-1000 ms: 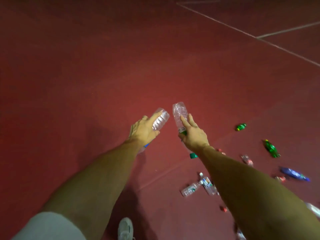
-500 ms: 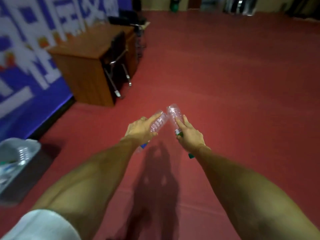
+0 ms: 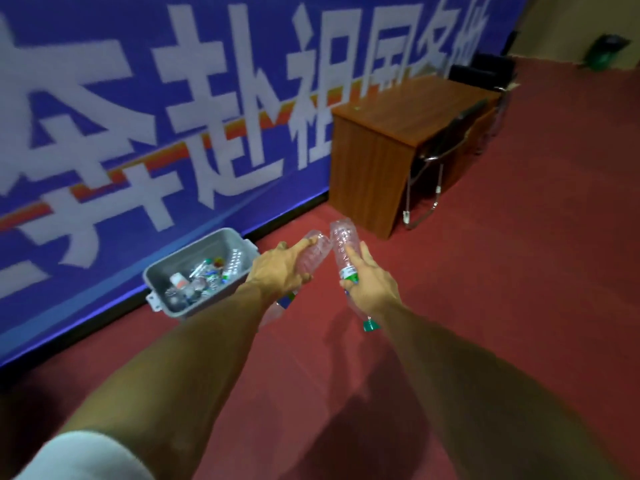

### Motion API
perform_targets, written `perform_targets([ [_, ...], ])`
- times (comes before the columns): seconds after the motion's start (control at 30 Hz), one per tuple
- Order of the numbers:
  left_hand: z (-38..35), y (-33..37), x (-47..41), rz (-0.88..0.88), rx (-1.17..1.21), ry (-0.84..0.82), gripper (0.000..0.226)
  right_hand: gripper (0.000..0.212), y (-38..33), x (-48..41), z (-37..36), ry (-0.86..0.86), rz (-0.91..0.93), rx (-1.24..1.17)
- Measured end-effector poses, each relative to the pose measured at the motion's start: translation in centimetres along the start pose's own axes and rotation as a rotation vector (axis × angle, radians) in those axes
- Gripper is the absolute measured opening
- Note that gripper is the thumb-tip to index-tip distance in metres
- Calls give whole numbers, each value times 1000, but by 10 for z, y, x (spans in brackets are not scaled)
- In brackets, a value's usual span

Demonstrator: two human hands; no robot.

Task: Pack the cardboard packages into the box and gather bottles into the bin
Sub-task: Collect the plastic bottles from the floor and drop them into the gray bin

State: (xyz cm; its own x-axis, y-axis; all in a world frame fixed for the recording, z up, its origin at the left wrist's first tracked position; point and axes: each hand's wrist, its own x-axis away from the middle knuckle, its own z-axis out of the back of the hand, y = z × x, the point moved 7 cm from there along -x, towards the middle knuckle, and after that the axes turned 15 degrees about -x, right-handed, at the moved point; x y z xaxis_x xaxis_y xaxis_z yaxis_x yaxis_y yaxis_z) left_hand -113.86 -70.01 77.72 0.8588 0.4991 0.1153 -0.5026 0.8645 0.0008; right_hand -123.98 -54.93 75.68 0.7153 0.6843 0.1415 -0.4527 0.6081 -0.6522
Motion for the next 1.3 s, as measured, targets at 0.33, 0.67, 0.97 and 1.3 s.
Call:
perform_targets([
  [0.33,-8,-156,-70,240,-53,-13,78,76,-104,-145,-80,-184,201,46],
  [0.67,-10,-256,-153,406,-49,-54,75,75,-185,-299,-120,-327,326,88],
  [0.97,-5,-354,-206,470,-21,-18,74,72,-274,-374,-173,-371,381,140],
  [1.3,-9,-479,-281,356,21,-33,80,71,-353,-460,-234,-334,264,141],
])
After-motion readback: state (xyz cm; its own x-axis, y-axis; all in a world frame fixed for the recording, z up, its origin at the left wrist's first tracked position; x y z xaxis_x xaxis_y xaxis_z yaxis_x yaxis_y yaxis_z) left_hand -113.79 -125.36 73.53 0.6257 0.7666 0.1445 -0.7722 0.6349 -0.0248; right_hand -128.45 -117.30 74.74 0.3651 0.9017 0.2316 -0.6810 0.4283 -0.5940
